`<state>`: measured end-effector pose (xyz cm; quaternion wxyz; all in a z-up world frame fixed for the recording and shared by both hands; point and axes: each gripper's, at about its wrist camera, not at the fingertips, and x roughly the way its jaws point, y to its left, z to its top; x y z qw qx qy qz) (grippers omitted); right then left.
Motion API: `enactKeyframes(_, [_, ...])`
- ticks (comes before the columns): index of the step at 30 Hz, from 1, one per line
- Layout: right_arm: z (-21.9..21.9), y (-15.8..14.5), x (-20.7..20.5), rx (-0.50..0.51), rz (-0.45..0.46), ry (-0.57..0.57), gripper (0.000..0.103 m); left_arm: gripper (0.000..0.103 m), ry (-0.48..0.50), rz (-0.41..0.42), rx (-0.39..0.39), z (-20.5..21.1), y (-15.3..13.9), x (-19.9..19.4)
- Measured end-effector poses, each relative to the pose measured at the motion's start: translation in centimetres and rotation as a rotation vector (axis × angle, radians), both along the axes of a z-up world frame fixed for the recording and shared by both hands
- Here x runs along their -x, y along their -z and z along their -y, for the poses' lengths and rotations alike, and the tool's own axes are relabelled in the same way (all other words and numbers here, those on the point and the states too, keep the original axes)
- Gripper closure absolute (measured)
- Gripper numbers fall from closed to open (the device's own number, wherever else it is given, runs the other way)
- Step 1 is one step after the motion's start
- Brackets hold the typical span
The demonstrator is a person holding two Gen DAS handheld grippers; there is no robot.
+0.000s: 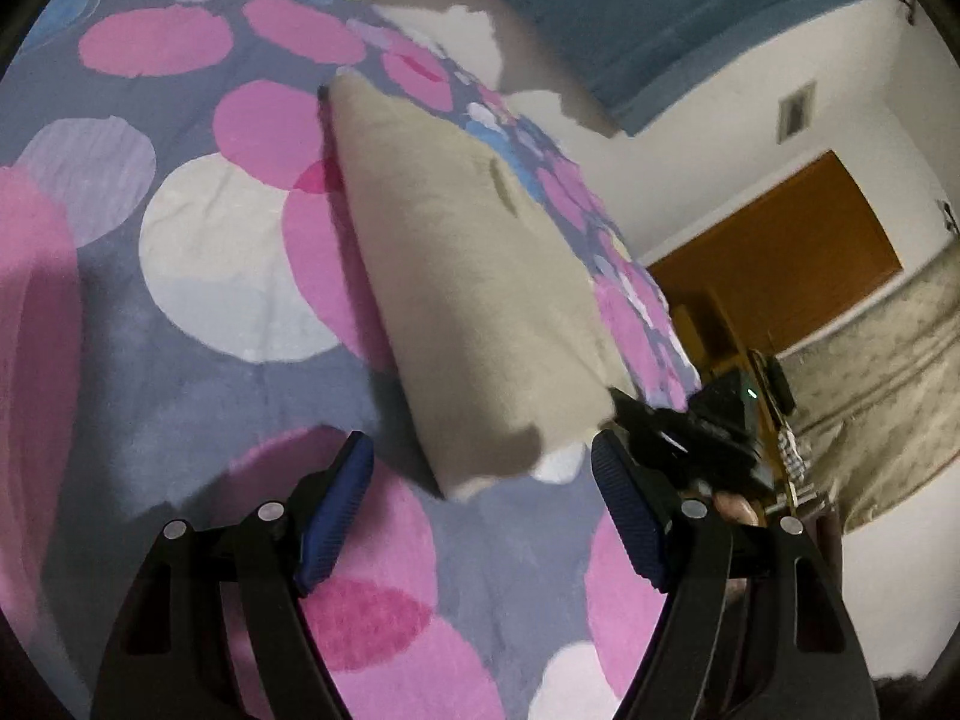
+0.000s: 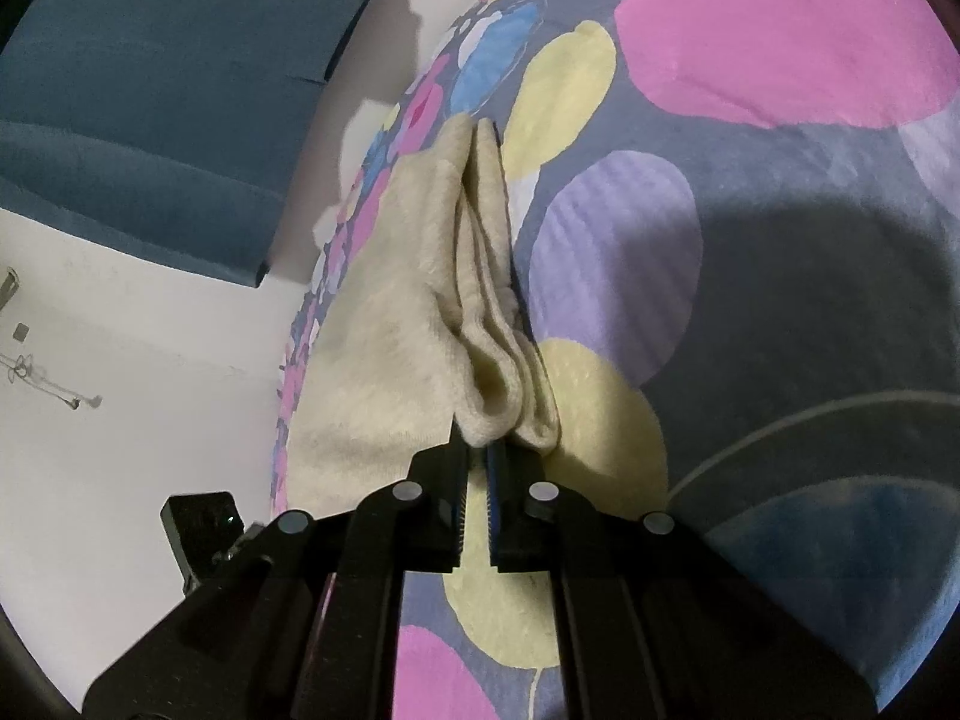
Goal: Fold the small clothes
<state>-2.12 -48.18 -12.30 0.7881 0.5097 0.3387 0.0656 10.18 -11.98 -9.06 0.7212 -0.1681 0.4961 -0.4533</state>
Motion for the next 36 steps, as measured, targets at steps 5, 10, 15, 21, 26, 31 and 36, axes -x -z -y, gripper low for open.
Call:
enactKeyframes(5, [0.4,-1.3,1.0,0.021,-0.011,0.011,0.090,0.029,-0.008,-0.048,-0.037,2.2,0.6,-2.0])
enactKeyframes(10, [1.8,-2.3,1.4,0.091,-0.006,0.079,0.063,0.043,-0.067,-0.072,-0.004,2.2,1.3,-3.6])
enactKeyframes(15, [1.3,-1.7,-0.8,0.124,-0.018,-0.003,0.062,0.059,-0.076,-0.033,-0.041,2.3,1.6,-3.3])
enactKeyframes(21, [-0.4,-0.8,-2.3,0.190,-0.054,-0.080,0.086,0.064,-0.069,0.071,-0.116,3.1,1.1,-2.2])
enactKeyframes(26, [-0.3,-0.5,-2.0,0.188,-0.043,-0.076,0.090,0.064,-0.062,0.130,-0.157,3.4,1.1,-1.8])
enactKeyframes(31, [-0.3,-0.5,-1.8,0.188,-0.031,-0.072,0.090,0.064,-0.060,0.131,-0.155,3.4,1.2,-1.9])
enactKeyframes(36, [-0.3,-0.5,-1.6,0.191,-0.027,-0.071,0.090,0.064,-0.060,0.133,-0.154,3.4,1.2,-1.9])
